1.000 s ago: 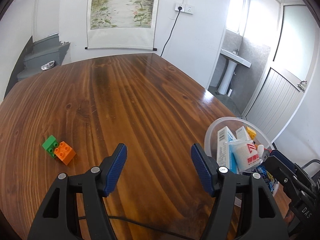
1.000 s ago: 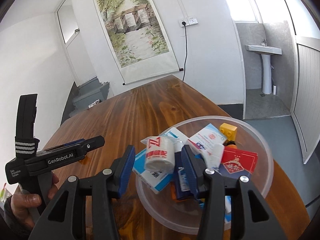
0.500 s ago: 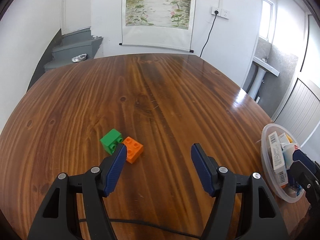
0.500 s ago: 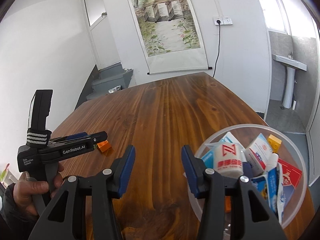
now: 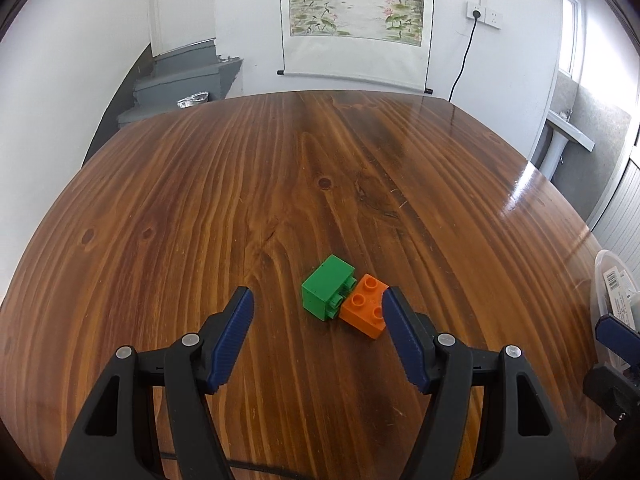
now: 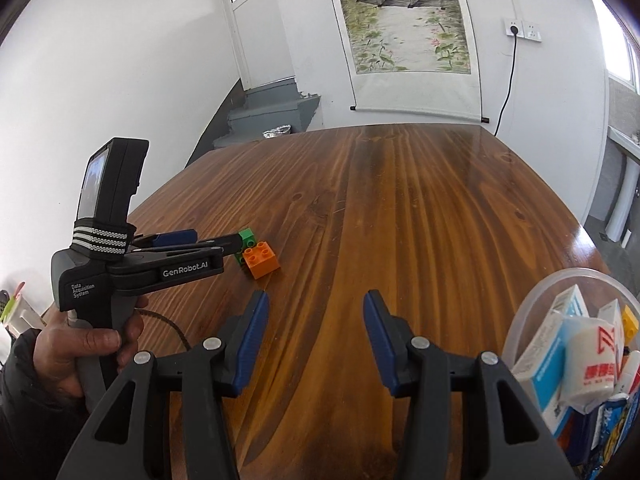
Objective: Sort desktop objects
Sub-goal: 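Move both open grippers back to the green and orange bricks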
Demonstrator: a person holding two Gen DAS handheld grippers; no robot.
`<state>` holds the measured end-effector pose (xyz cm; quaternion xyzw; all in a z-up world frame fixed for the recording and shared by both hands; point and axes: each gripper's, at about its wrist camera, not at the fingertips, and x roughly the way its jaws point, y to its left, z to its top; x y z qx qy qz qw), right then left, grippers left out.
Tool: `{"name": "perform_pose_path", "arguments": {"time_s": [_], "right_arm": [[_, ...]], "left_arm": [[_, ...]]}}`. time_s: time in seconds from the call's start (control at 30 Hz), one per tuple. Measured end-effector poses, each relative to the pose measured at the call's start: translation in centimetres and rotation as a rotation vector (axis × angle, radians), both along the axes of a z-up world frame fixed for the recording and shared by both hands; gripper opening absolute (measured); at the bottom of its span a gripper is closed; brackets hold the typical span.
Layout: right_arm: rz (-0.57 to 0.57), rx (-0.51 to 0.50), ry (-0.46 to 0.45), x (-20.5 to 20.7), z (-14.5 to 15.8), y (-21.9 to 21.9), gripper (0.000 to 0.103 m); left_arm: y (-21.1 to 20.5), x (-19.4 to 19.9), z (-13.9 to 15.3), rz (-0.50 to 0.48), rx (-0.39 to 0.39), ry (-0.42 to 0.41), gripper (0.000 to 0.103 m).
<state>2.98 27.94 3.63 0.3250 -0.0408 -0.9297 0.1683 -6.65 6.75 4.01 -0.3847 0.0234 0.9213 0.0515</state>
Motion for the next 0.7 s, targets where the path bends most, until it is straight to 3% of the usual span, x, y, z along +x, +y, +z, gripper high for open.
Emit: {"name": "perform_pose_path", "arguments": {"time_s": [0.2, 0.43, 0.7], "right_arm": [[0.034, 0.000, -0.044, -1.6, -1.0, -1.2, 0.053], [0.073, 0.003, -0.088, -4.1, -2.0, -2.5, 0.053], [0.123, 0.059, -0.108, -6.3, -2.9, -5.3, 0.053]], "left_arm": [[0.0, -1.9, -1.4, -0.005, -0.025, -0.028, 0.070], [-1.4, -2.6, -1.7, 0.008, 0.026, -0.038, 0.070], [-2.1, -2.9, -2.4, 0.029, 0.017, -0.063, 0.070]]}}
